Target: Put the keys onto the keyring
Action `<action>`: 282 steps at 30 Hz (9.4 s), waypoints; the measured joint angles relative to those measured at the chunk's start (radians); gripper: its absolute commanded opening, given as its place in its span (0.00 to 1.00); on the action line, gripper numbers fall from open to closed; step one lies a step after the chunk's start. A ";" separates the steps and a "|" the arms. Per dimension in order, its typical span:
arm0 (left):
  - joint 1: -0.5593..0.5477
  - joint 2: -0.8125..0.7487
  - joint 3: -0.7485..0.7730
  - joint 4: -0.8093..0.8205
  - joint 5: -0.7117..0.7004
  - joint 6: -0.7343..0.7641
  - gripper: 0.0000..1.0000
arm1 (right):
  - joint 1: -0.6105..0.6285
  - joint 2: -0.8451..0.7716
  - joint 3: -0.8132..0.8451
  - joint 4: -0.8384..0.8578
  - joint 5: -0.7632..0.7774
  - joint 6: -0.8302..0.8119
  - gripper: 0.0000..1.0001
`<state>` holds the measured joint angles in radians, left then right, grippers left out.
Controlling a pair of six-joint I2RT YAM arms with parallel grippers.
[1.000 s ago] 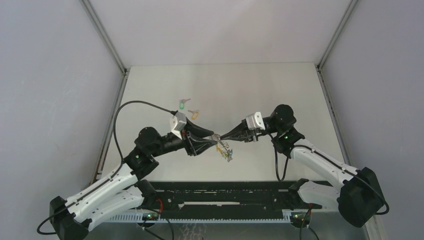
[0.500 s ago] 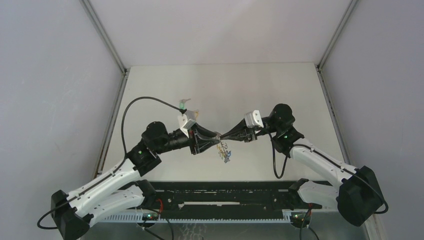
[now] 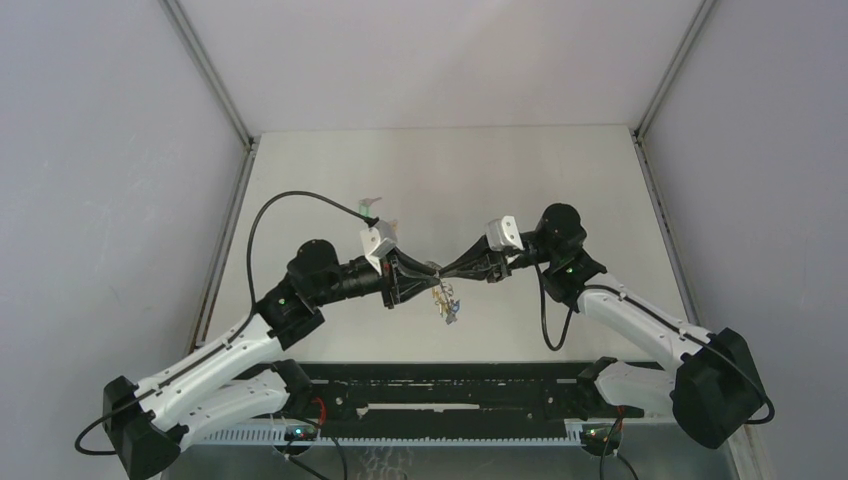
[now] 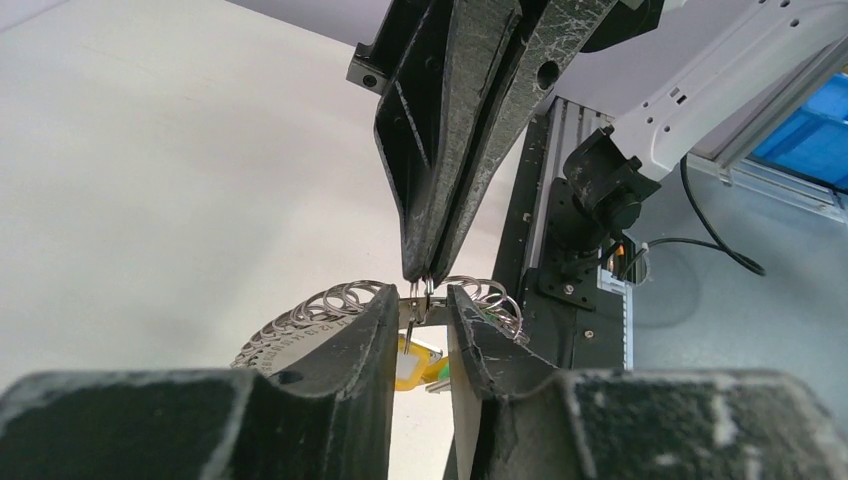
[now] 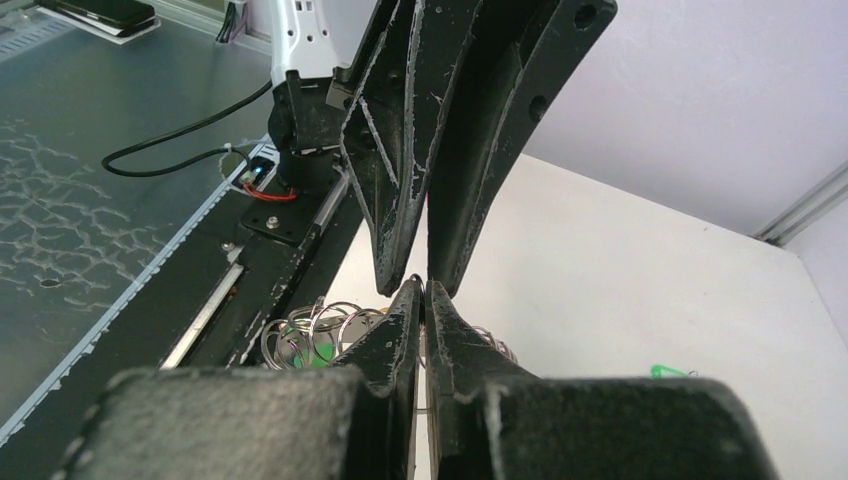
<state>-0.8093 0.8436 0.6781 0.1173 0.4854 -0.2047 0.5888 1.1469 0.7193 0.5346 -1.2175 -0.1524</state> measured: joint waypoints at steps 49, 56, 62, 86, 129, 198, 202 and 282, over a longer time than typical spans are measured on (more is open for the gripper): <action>-0.027 0.016 0.063 -0.364 -0.592 -0.542 0.00 | 0.151 -0.115 0.008 -0.255 0.409 -0.153 0.30; -0.027 0.047 0.099 -0.481 -0.737 -0.785 0.00 | 0.289 -0.002 -0.045 -0.175 0.626 -0.166 0.33; -0.027 0.047 0.099 -0.540 -0.805 -0.953 0.00 | 0.356 0.103 -0.117 -0.036 0.808 -0.163 0.35; -0.027 -0.010 0.053 -0.492 -0.841 -1.166 0.00 | 0.426 0.279 -0.135 0.336 1.154 -0.044 0.34; -0.027 -0.078 -0.078 -0.276 -0.801 -1.199 0.00 | 0.298 0.302 -0.171 0.492 0.953 0.332 0.31; 0.018 -0.062 -0.149 -0.215 -0.656 -1.297 0.00 | 0.306 0.068 -0.243 0.196 0.951 -0.108 0.30; 0.020 -0.073 -0.149 -0.212 -0.653 -1.296 0.00 | 0.283 0.057 -0.243 0.196 0.857 -0.165 0.33; 0.025 -0.024 -0.200 -0.051 -0.536 -1.303 0.00 | 0.183 0.168 -0.201 0.258 0.597 -0.155 0.20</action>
<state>-0.7841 0.8200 0.4782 0.0662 -0.0502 -1.5078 0.7715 1.3148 0.5179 0.7925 -0.6205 -0.3073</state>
